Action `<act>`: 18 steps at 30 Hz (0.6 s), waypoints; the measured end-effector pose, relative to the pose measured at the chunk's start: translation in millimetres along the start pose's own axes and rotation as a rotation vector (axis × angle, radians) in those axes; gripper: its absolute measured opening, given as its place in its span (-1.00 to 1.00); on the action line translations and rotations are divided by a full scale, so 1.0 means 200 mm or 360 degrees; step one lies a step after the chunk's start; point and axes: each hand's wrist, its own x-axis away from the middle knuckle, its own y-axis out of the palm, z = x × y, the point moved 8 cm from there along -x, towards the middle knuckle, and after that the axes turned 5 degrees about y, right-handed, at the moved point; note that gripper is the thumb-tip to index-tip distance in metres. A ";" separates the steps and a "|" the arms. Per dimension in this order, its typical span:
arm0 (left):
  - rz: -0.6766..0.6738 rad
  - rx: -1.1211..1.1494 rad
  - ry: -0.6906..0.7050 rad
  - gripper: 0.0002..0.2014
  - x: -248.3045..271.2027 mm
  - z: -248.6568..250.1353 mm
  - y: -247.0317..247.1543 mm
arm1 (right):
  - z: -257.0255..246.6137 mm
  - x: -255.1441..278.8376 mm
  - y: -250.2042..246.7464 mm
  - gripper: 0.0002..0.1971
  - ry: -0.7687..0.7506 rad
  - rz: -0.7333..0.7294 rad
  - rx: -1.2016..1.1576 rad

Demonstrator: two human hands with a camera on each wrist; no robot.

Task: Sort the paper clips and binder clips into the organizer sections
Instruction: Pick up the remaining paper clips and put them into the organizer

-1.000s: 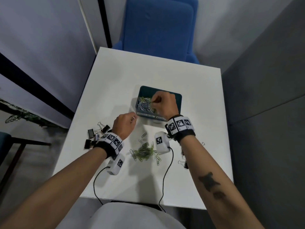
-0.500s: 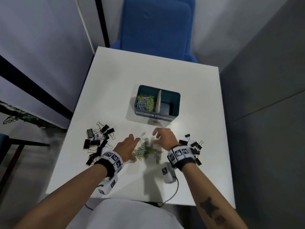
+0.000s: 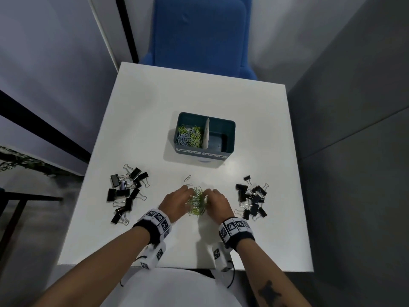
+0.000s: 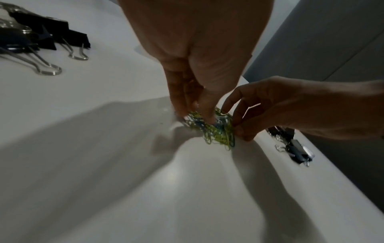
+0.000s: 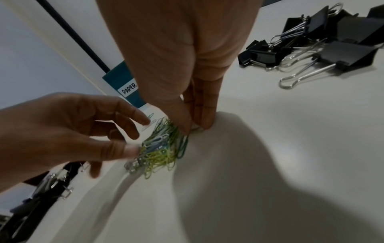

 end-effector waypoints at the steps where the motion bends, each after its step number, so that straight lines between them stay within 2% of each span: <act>1: 0.0055 -0.0021 -0.0006 -0.61 0.00 0.01 -0.03 | 0.00 0.01 -0.01 -0.67 -0.0008 0.0016 -0.0004; 3: 0.0062 -0.0174 -0.0009 -0.43 -0.02 0.01 -0.05 | 0.03 0.02 -0.03 -0.59 0.0007 0.0084 0.0015; 6: -0.0205 -0.0422 -0.0115 0.07 -0.04 -0.06 0.00 | 0.09 0.05 -0.04 -0.31 0.0067 0.0113 0.0076; 8: -0.0360 -0.0507 -0.0087 0.20 -0.04 -0.08 0.07 | 0.08 0.05 -0.02 -0.17 0.0034 0.0033 0.0160; 10: -0.0371 -0.0575 0.0034 0.17 -0.02 -0.05 0.12 | 0.04 0.05 0.02 -0.12 -0.0035 -0.0044 0.0239; 11: -0.0352 -0.0605 0.0095 0.11 -0.01 -0.02 0.13 | 0.02 0.05 0.03 -0.16 -0.0059 -0.0055 0.0265; 15: -0.0122 -0.0596 0.0227 -0.17 0.02 0.02 0.13 | -0.05 0.04 0.06 -0.45 -0.0057 0.0026 0.0285; 18: 0.0019 -0.0499 0.0222 -0.49 0.05 0.01 0.09 | -0.07 0.02 0.07 -0.61 -0.0031 0.0076 0.0240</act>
